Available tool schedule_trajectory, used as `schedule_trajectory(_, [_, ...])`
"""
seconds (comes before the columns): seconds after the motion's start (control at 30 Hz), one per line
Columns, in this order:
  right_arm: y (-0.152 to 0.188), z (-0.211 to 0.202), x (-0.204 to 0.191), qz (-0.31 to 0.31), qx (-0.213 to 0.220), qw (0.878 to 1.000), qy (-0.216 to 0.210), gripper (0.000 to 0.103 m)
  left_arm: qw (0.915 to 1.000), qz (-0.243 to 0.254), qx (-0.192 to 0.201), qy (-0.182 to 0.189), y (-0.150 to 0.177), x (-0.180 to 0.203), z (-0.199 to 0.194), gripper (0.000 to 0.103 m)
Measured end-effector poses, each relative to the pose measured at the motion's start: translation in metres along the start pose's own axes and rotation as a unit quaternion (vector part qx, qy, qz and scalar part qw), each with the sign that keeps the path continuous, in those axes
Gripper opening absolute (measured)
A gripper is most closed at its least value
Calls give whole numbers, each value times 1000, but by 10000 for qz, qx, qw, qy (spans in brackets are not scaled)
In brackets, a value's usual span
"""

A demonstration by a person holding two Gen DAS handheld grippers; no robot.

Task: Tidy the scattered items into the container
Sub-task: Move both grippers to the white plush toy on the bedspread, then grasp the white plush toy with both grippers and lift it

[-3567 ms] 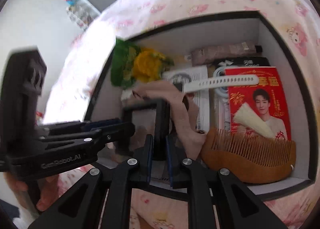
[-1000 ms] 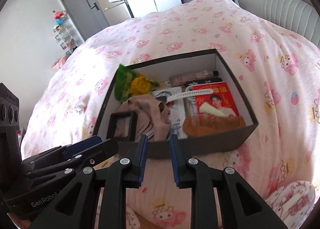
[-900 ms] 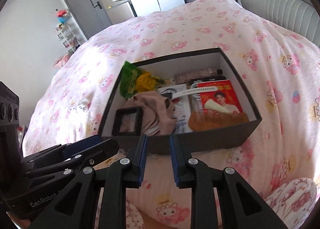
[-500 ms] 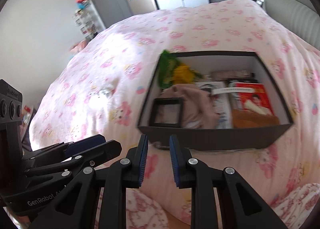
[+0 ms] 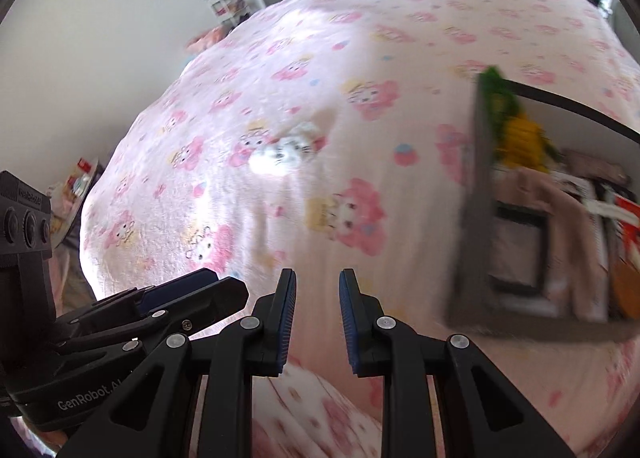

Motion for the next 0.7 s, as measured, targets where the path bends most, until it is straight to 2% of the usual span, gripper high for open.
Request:
schedule_trajectory(0.13, [-21,38,-11,155,-232,9991,-304,19,9993,-329,41,-153,-27,-38,23,39])
schedule_trajectory(0.3, [-61,91,-14,377,-196,9979,-482,19,9953,-956,42,-170,-60,-82,64,39])
schedule_trajectory(0.47, [-78,147,-6,869,-381,9926,-764,21,9871,-1600,92,57,-85,-110,102,39])
schedule_trajectory(0.57, [-84,174,-4,913,-438,9919,-767,23,9827,-1849,43,82,-91,-124,124,39])
schedule_trajectory(0.7, [-89,198,-4,793,-493,9922,-831,28,9759,-2139,82,428,-96,-128,143,39])
Point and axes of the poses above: each gripper's, at about its wrist camera, not at the fingertips, and z roughly the way its jaws point, x to its right, y to its underside, the point moved 9 cm from there along z, roughly the way its jaws point, and after that the axes turned 9 degrees about x, right-handed, at the moved point
